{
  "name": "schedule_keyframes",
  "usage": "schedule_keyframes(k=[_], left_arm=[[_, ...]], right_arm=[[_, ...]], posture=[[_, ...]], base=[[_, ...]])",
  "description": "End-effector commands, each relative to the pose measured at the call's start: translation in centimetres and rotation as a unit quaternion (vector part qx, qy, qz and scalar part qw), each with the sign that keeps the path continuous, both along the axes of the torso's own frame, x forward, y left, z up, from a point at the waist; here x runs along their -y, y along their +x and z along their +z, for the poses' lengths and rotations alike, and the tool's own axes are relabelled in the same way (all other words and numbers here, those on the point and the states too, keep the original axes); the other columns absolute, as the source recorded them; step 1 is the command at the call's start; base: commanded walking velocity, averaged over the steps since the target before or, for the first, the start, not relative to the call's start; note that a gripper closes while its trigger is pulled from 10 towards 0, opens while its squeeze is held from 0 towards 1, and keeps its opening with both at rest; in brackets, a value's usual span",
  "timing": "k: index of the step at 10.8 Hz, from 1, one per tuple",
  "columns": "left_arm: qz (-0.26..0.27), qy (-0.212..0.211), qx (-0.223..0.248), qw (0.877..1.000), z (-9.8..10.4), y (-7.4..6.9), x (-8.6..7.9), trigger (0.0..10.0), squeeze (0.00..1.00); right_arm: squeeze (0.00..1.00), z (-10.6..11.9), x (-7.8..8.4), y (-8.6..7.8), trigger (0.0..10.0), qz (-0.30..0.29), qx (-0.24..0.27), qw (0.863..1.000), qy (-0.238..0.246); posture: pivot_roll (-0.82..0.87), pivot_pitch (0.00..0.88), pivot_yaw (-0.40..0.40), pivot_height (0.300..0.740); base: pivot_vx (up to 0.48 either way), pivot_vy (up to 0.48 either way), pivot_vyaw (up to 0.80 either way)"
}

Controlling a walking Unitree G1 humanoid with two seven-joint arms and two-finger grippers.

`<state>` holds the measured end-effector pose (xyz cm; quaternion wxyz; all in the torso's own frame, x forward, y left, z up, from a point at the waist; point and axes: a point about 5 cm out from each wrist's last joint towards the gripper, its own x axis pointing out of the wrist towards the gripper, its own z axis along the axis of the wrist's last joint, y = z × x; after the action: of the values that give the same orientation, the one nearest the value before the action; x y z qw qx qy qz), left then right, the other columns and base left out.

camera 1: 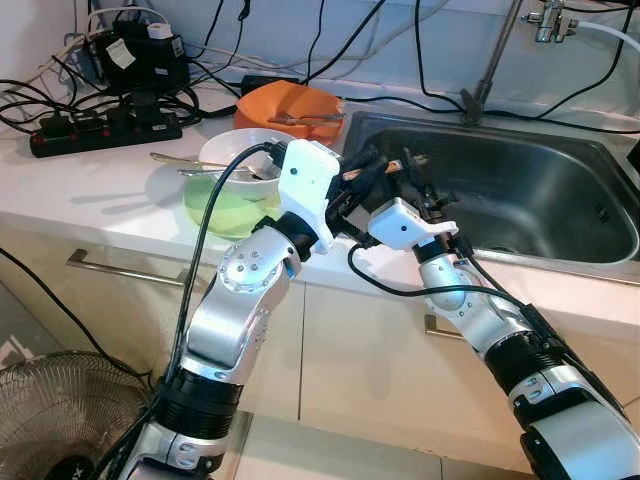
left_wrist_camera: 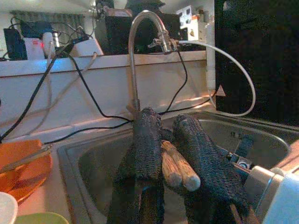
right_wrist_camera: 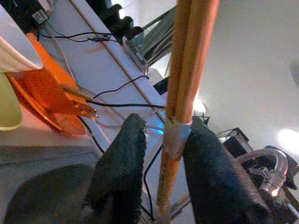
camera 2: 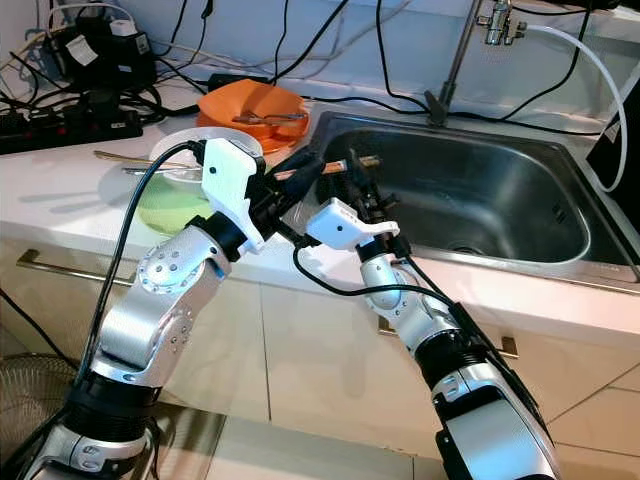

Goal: Kitchen organization

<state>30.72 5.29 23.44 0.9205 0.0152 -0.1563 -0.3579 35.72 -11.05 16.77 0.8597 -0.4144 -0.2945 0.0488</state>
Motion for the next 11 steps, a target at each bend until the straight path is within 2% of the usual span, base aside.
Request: schedule_keyframes(k=[1,5,6,11], left_arm=[[-0.027,0.007,0.006,1.000,0.49,-0.47,0.64,10.0,0.00],[-0.024,0.033,0.006,0.999,0.14,-0.44,0.60,10.0,0.00],[-0.017,0.030,0.007,0.999,0.19,-0.30,0.53,10.0,0.98],[-0.009,0.004,0.016,1.000,1.00,-0.15,0.34,10.0,1.00]], right_arm=[[0.00,0.34,0.06,0.29,0.0,-0.006,0.004,1.000,-0.006],[0.00,0.20,-0.16,0.28,0.0,-0.005,0.003,1.000,-0.008],[0.00,0.19,-0.16,0.27,0.0,-0.005,0.003,1.000,-0.006],[0.00,0.19,0.14,0.40,0.0,-0.014,-0.001,1.000,0.003]], posture=[[0.23,0.000,-0.011,0.740],[0.23,0.000,-0.007,0.740],[0.23,0.000,-0.007,0.740],[0.23,0.000,-0.010,0.740]], base=[[0.000,0.000,0.00],[0.000,0.000,0.00],[0.000,0.000,0.00],[0.000,0.000,0.00]])
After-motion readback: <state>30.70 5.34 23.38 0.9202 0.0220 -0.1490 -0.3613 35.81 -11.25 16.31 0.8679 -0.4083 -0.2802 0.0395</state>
